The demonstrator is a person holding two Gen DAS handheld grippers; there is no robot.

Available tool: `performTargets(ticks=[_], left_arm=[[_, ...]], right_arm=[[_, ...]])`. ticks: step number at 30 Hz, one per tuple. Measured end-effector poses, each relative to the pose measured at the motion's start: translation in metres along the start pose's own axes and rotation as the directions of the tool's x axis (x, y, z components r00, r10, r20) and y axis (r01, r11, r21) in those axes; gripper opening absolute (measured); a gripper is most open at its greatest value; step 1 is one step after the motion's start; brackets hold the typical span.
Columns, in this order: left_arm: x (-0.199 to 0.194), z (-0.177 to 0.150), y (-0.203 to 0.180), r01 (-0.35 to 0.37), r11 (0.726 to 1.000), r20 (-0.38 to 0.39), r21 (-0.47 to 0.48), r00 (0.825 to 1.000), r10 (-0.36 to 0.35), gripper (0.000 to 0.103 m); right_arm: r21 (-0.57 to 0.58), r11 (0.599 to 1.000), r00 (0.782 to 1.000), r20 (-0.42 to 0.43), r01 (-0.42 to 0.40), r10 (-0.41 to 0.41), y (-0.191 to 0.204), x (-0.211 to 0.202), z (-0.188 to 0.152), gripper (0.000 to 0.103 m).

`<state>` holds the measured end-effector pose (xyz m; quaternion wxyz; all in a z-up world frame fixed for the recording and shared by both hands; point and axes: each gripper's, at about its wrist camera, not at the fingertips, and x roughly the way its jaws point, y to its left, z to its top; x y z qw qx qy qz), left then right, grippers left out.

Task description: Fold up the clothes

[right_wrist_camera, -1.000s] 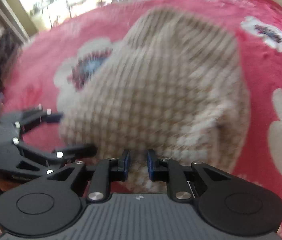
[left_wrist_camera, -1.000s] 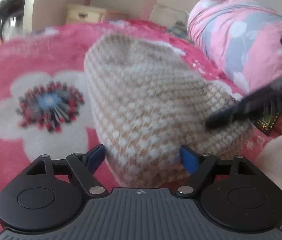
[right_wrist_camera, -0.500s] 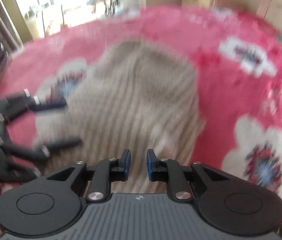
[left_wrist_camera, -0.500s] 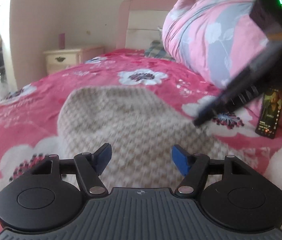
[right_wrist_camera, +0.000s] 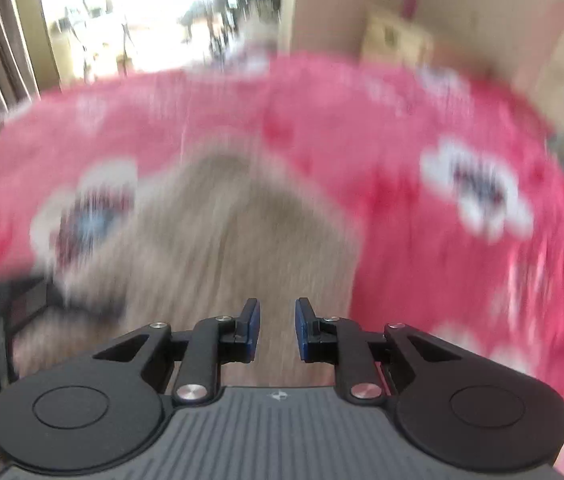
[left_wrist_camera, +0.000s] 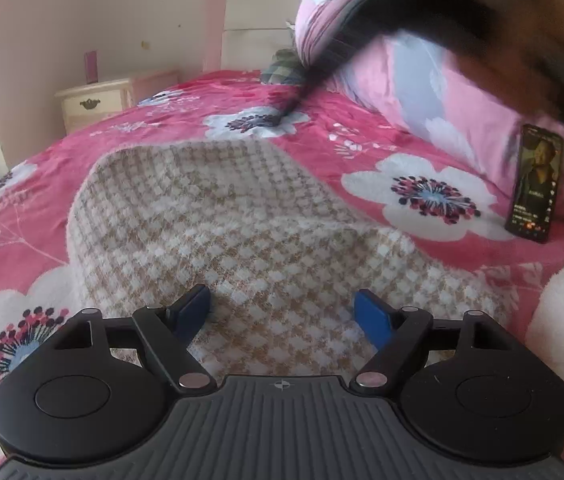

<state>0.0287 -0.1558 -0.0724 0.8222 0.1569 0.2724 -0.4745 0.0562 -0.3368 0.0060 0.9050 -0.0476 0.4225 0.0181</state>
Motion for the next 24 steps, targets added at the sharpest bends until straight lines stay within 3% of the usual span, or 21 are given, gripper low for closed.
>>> performTargets(ticks=[2, 3, 5, 6, 9, 12, 15, 18, 19, 21, 23, 24], left_arm=[[0.0, 0.0, -0.004, 0.009, 1.0, 0.004, 0.005, 1.0, -0.009, 0.079], [0.0, -0.001, -0.003, 0.018, 1.0, 0.007, 0.004, 1.0, -0.018, 0.079], [0.001, -0.003, -0.004, 0.038, 0.999, 0.012, 0.002, 0.999, -0.038, 0.078], [0.001, -0.003, -0.006, 0.054, 0.999, 0.015, 0.003, 0.998, -0.054, 0.078], [0.002, -0.006, -0.013, 0.054, 0.997, 0.01, 0.051, 0.998, -0.054, 0.08], [0.0, -0.006, -0.008, 0.074, 0.997, 0.009, 0.035, 0.997, -0.075, 0.08], [-0.002, -0.006, -0.008, 0.096, 0.995, 0.007, 0.025, 0.995, -0.096, 0.08], [-0.003, -0.009, -0.014, 0.108, 0.993, 0.005, 0.048, 0.994, -0.108, 0.08], [-0.003, -0.01, -0.015, 0.11, 0.993, 0.008, 0.052, 0.994, -0.11, 0.08], [-0.003, -0.012, -0.013, 0.145, 0.989, 0.011, 0.039, 0.989, -0.145, 0.08], [-0.003, -0.012, -0.017, 0.164, 0.985, 0.017, 0.045, 0.986, -0.165, 0.08], [-0.002, -0.013, -0.02, 0.169, 0.984, 0.014, 0.06, 0.985, -0.17, 0.081]], right_arm=[[-0.024, 0.999, 0.999, 0.009, -0.037, 0.037, -0.01, 0.025, 0.016, 0.019], [-0.04, 0.998, 0.999, -0.028, -0.047, 0.046, -0.013, 0.042, 0.016, 0.019], [-0.107, 0.994, 0.976, -0.216, -0.02, -0.004, -0.012, 0.088, -0.013, 0.019], [-0.119, 0.993, 0.967, -0.256, -0.016, -0.015, -0.012, 0.096, -0.029, 0.019], [-0.101, 0.995, 0.972, -0.235, -0.02, -0.004, -0.017, 0.087, -0.047, 0.019], [-0.1, 0.994, 0.965, -0.262, -0.041, 0.014, -0.025, 0.077, -0.028, 0.018], [-0.118, 0.992, 0.987, -0.161, -0.041, 0.021, -0.029, 0.061, 0.007, 0.018], [-0.141, 0.989, 0.995, -0.091, -0.048, 0.035, -0.026, 0.069, 0.026, 0.019], [-0.15, 0.988, 0.993, -0.113, -0.046, 0.029, -0.026, 0.079, 0.025, 0.019], [-0.18, 0.984, 0.963, -0.268, -0.017, -0.033, -0.028, 0.117, -0.015, 0.019], [-0.171, 0.985, 0.972, -0.234, -0.001, -0.04, -0.033, 0.115, -0.044, 0.019], [-0.126, 0.992, 0.97, -0.241, 0.001, -0.031, -0.038, 0.109, -0.043, 0.019]])
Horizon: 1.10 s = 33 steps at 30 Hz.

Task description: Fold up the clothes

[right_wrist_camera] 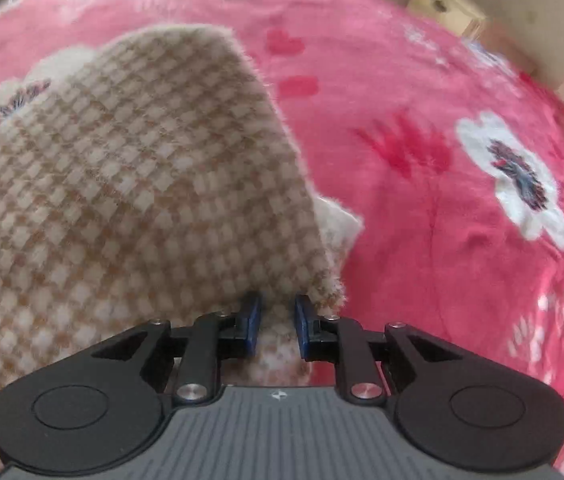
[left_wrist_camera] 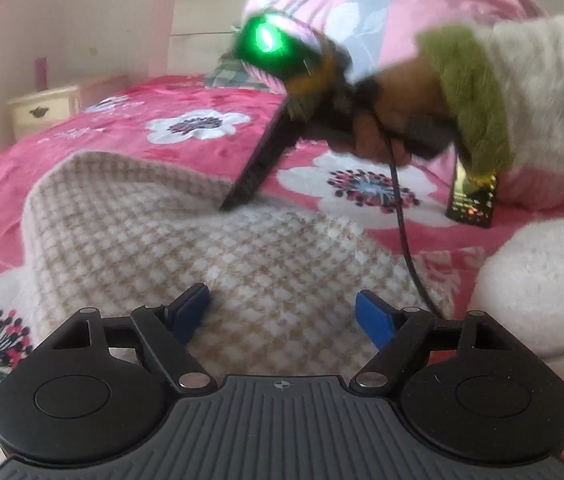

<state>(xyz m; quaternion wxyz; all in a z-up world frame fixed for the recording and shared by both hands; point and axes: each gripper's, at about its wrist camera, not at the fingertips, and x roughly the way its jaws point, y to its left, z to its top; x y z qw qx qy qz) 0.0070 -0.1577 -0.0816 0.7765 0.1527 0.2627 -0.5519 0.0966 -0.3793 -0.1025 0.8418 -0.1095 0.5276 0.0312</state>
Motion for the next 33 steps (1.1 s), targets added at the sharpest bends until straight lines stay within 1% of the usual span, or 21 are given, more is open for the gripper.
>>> performTargets(ticks=[1, 3, 6, 8, 10, 11, 13, 15, 16, 19, 21, 23, 25, 26, 27, 28, 29, 30, 31, 32, 33], left_arm=[[0.002, -0.001, -0.002, 0.001, 1.0, -0.002, 0.013, 1.0, -0.001, 0.081], [0.004, -0.001, -0.003, 0.007, 0.999, -0.005, 0.031, 1.0, -0.007, 0.081], [0.003, -0.001, -0.001, 0.008, 1.0, -0.007, 0.022, 1.0, -0.008, 0.081], [0.002, -0.002, 0.0, 0.007, 1.0, -0.006, 0.03, 1.0, -0.007, 0.081], [0.002, -0.004, 0.0, 0.007, 1.0, -0.001, 0.026, 1.0, -0.007, 0.081], [0.002, -0.004, -0.001, 0.005, 1.0, 0.001, 0.023, 1.0, -0.005, 0.081], [0.002, -0.004, -0.001, 0.004, 1.0, 0.002, 0.017, 1.0, -0.004, 0.081], [0.003, -0.004, -0.003, 0.028, 1.0, 0.002, 0.003, 1.0, -0.028, 0.081], [0.003, -0.003, -0.006, 0.025, 1.0, 0.003, 0.014, 1.0, -0.025, 0.081], [0.007, -0.005, -0.011, 0.018, 0.999, 0.007, 0.047, 1.0, -0.018, 0.082], [0.007, -0.004, -0.009, 0.026, 0.999, 0.014, 0.026, 1.0, -0.026, 0.082], [0.006, -0.004, -0.009, 0.029, 1.0, 0.017, 0.006, 0.999, -0.029, 0.082], [0.005, -0.004, -0.01, 0.029, 1.0, 0.018, 0.004, 0.999, -0.029, 0.082], [0.005, -0.004, -0.01, 0.028, 1.0, 0.02, 0.003, 0.999, -0.028, 0.082], [0.005, -0.005, -0.009, 0.029, 1.0, 0.023, 0.002, 0.999, -0.029, 0.082], [0.004, -0.006, -0.009, 0.032, 0.999, 0.025, 0.001, 0.999, -0.032, 0.081], [0.004, -0.006, -0.007, 0.045, 0.999, 0.029, -0.007, 0.999, -0.044, 0.081], [0.004, -0.006, -0.006, 0.055, 0.998, 0.032, -0.014, 0.998, -0.055, 0.081], [0.003, -0.006, -0.007, 0.056, 0.998, 0.034, -0.017, 0.998, -0.055, 0.081], [0.003, -0.007, -0.007, 0.056, 0.998, 0.036, -0.02, 0.998, -0.055, 0.082], [0.003, -0.008, -0.007, 0.055, 0.998, 0.039, -0.02, 0.998, -0.055, 0.082]], right_arm=[[0.02, 1.0, 1.0, -0.01, -0.009, 0.009, -0.004, -0.003, 0.0, 0.019], [-0.005, 1.0, 1.0, -0.025, -0.004, 0.004, -0.005, -0.004, -0.002, 0.019], [-0.06, 0.998, 0.999, -0.048, 0.023, -0.026, -0.002, -0.018, 0.007, 0.019], [-0.063, 0.998, 1.0, 0.01, 0.027, -0.026, -0.001, -0.038, 0.023, 0.019], [-0.058, 0.998, 0.995, 0.094, -0.032, 0.037, 0.003, -0.061, 0.036, 0.02], [-0.069, 0.996, 0.992, 0.107, -0.052, 0.06, 0.009, -0.065, 0.037, 0.02], [-0.128, 0.989, 0.996, 0.032, -0.079, 0.084, 0.024, -0.049, 0.016, 0.019], [-0.201, 0.979, 0.999, -0.013, -0.044, 0.043, 0.034, -0.027, -0.02, 0.019], [-0.216, 0.976, 0.999, -0.026, -0.032, 0.027, 0.035, -0.023, -0.031, 0.019], [-0.177, 0.984, 0.998, -0.059, -0.025, 0.015, 0.032, -0.045, -0.01, 0.019], [-0.229, 0.973, 1.0, 0.006, 0.018, -0.017, 0.04, -0.063, 0.012, 0.02], [-0.24, 0.97, 0.996, 0.093, 0.026, -0.003, 0.045, -0.077, 0.04, 0.02], [-0.247, 0.969, 0.987, 0.159, 0.028, 0.012, 0.051, -0.076, 0.062, 0.02], [-0.255, 0.967, 0.987, 0.161, 0.029, 0.013, 0.051, -0.067, 0.069, 0.02], [-0.254, 0.967, 0.992, 0.124, 0.026, 0.006, 0.047, -0.048, 0.068, 0.02], [-0.243, 0.97, 0.999, 0.053, 0.023, -0.01, 0.039, -0.025, 0.059, 0.02], [-0.224, 0.974, 0.999, -0.013, 0.027, -0.031, 0.027, -0.002, 0.043, 0.02], [-0.189, 0.982, 1.0, -0.019, 0.014, -0.018, 0.015, 0.01, 0.027, 0.021], [-0.136, 0.991, 1.0, 0.008, -0.019, 0.02, 0.005, 0.007, 0.022, 0.021], [-0.072, 0.997, 0.999, 0.007, -0.039, 0.04, -0.005, 0.0, 0.025, 0.021], [-0.04, 0.998, 0.998, 0.021, -0.054, 0.055, -0.008, -0.009, 0.031, 0.021]])
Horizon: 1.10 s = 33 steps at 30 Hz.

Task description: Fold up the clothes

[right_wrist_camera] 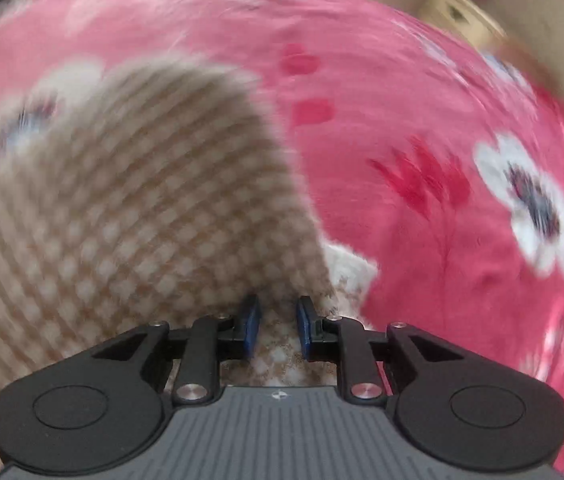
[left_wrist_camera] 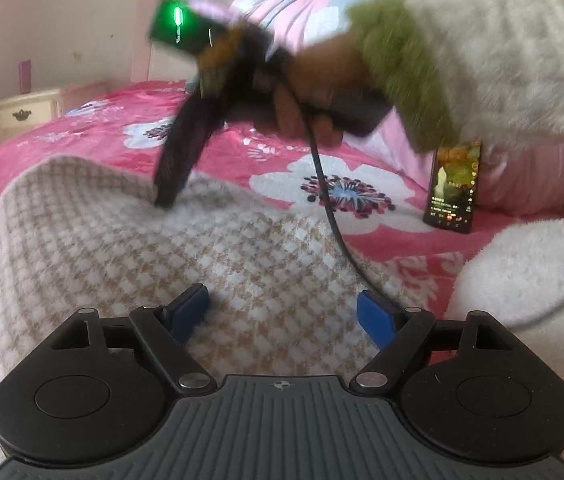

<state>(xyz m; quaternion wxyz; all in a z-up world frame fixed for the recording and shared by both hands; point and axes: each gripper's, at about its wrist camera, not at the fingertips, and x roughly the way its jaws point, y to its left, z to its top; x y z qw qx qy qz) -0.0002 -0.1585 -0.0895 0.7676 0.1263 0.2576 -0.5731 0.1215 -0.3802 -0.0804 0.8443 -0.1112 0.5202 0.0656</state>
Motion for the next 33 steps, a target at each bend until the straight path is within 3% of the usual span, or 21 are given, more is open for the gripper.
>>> performTargets(ticks=[7, 8, 10, 12, 14, 16, 19, 23, 26, 29, 31, 33], left_arm=[[-0.001, 0.0, 0.001, -0.003, 1.0, 0.009, -0.03, 1.0, 0.003, 0.082], [-0.001, -0.001, 0.0, -0.01, 1.0, 0.007, -0.025, 1.0, 0.01, 0.082], [-0.001, -0.002, -0.005, -0.028, 1.0, 0.008, -0.008, 1.0, 0.028, 0.082], [0.001, -0.004, -0.006, -0.037, 0.999, 0.012, -0.006, 0.999, 0.038, 0.082], [0.0, -0.003, -0.003, -0.02, 0.999, 0.015, -0.03, 1.0, 0.021, 0.082], [-0.002, -0.003, -0.002, -0.015, 0.999, 0.018, -0.036, 1.0, 0.015, 0.081], [-0.016, 0.0, 0.004, -0.013, 0.998, 0.033, -0.067, 0.999, 0.015, 0.078], [-0.059, 0.004, 0.019, -0.012, 0.987, 0.107, -0.157, 0.994, 0.03, 0.079], [-0.087, 0.006, 0.028, -0.035, 0.981, 0.148, -0.193, 0.987, 0.064, 0.081], [-0.074, 0.004, 0.028, -0.059, 0.985, 0.054, -0.162, 0.996, 0.069, 0.076], [-0.051, -0.004, 0.024, -0.086, 0.991, -0.054, -0.107, 0.995, 0.08, 0.074], [-0.043, -0.011, 0.011, -0.122, 0.993, -0.073, -0.004, 0.99, 0.121, 0.079]], right_arm=[[-0.071, 0.995, 0.973, 0.215, -0.065, 0.079, 0.04, -0.053, 0.065, 0.021], [-0.084, 0.994, 0.973, 0.214, -0.07, 0.086, 0.05, -0.042, 0.072, 0.021], [-0.08, 0.995, 0.99, 0.125, -0.055, 0.065, 0.057, 0.008, 0.078, 0.021], [0.025, 0.998, 0.995, 0.074, -0.061, 0.059, 0.038, 0.047, 0.072, 0.021], [0.159, 0.978, 0.988, 0.093, -0.134, 0.12, 0.015, 0.044, 0.069, 0.021], [0.171, 0.977, 0.989, 0.099, -0.128, 0.112, 0.01, 0.026, 0.068, 0.021], [0.159, 0.985, 0.989, 0.136, -0.072, 0.05, 0.01, -0.022, 0.052, 0.022], [0.255, 0.963, 0.977, 0.212, -0.088, 0.033, 0.0, -0.091, 0.016, 0.023], [0.324, 0.935, 0.975, 0.211, -0.142, 0.074, 0.007, -0.12, -0.018, 0.025], [0.353, 0.907, 0.967, 0.19, -0.228, 0.169, 0.035, -0.114, -0.052, 0.025], [0.353, 0.916, 0.982, 0.097, -0.187, 0.163, 0.06, -0.085, -0.075, 0.025], [0.351, 0.926, 0.991, 0.071, -0.135, 0.118, 0.078, -0.062, -0.095, 0.025]])
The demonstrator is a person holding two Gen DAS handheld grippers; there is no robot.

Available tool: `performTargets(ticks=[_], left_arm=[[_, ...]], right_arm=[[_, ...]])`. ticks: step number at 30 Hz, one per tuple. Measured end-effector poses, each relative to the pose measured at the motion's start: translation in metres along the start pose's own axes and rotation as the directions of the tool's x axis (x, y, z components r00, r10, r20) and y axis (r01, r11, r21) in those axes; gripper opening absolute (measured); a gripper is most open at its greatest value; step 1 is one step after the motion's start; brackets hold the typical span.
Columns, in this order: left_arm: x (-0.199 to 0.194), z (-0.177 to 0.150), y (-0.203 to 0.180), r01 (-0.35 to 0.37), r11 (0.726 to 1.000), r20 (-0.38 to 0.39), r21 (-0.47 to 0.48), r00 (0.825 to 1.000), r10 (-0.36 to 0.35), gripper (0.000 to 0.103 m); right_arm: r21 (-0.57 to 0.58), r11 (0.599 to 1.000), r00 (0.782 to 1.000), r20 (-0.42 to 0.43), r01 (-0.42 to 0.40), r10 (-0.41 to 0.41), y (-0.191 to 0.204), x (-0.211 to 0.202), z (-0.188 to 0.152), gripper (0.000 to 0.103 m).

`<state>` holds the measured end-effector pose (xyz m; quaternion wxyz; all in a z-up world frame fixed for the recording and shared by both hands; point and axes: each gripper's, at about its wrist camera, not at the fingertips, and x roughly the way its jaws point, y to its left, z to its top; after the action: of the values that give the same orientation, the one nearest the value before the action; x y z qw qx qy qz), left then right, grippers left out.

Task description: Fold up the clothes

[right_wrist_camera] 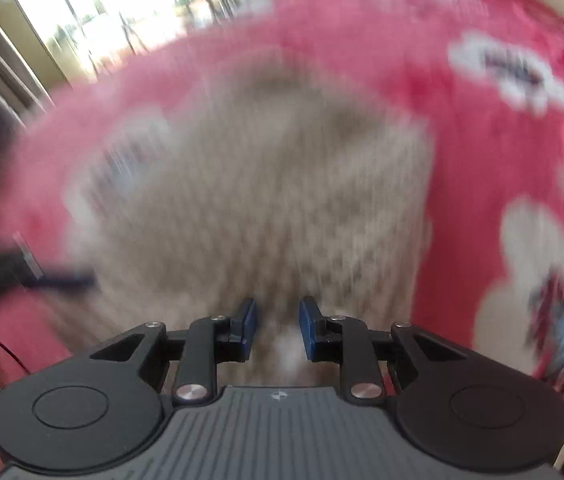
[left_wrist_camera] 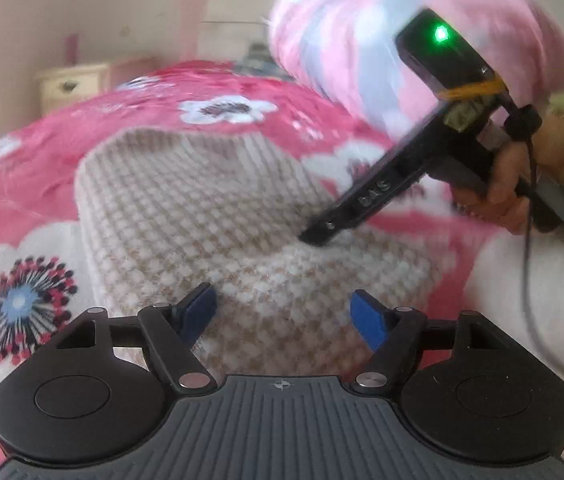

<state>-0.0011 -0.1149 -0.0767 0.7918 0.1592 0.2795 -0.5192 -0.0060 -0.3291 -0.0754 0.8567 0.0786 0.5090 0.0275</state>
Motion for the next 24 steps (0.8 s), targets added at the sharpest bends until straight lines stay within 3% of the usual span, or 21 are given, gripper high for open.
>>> performTargets(ticks=[3, 7, 9, 11, 12, 15, 20, 22, 24], left_arm=[[0.0, 0.008, -0.016, -0.068, 0.99, -0.039, 0.121, 0.997, 0.073, 0.078], [-0.009, 0.02, -0.021, -0.096, 0.989, -0.045, 0.115, 0.994, 0.101, 0.076], [-0.006, 0.02, -0.02, -0.105, 0.99, -0.074, 0.092, 0.991, 0.112, 0.076], [0.002, 0.015, -0.023, -0.125, 0.988, -0.11, 0.087, 0.985, 0.135, 0.076], [0.005, 0.015, -0.027, -0.138, 0.985, -0.113, 0.099, 0.982, 0.149, 0.076], [-0.005, 0.017, -0.033, -0.176, 0.976, -0.104, 0.126, 0.976, 0.189, 0.073], [-0.038, 0.029, -0.031, -0.219, 0.969, -0.02, 0.116, 0.975, 0.222, 0.072], [-0.036, 0.034, -0.025, -0.238, 0.966, -0.002, 0.099, 0.971, 0.239, 0.072], [-0.022, 0.036, -0.016, -0.251, 0.966, -0.026, 0.066, 0.967, 0.253, 0.072]], right_arm=[[0.053, 0.998, 0.999, 0.043, 0.031, -0.033, 0.006, -0.014, -0.001, 0.025], [0.035, 0.999, 0.993, 0.117, -0.004, 0.0, 0.021, -0.055, -0.011, 0.025], [0.004, 1.0, 0.997, 0.07, -0.019, 0.019, 0.029, -0.052, -0.023, 0.027], [-0.039, 0.999, 1.0, -0.025, -0.003, 0.002, 0.033, -0.022, -0.036, 0.029], [-0.062, 0.998, 1.0, -0.029, 0.01, -0.012, 0.034, -0.01, -0.044, 0.029], [-0.068, 0.997, 1.0, 0.0, 0.031, -0.031, 0.039, -0.018, -0.044, 0.03], [-0.003, 1.0, 0.994, 0.111, 0.013, -0.013, 0.032, -0.059, -0.044, 0.03], [0.01, 0.999, 0.988, 0.148, 0.033, -0.034, 0.029, -0.065, -0.043, 0.03], [0.025, 0.999, 0.992, 0.121, 0.038, -0.04, 0.025, -0.05, -0.044, 0.03]])
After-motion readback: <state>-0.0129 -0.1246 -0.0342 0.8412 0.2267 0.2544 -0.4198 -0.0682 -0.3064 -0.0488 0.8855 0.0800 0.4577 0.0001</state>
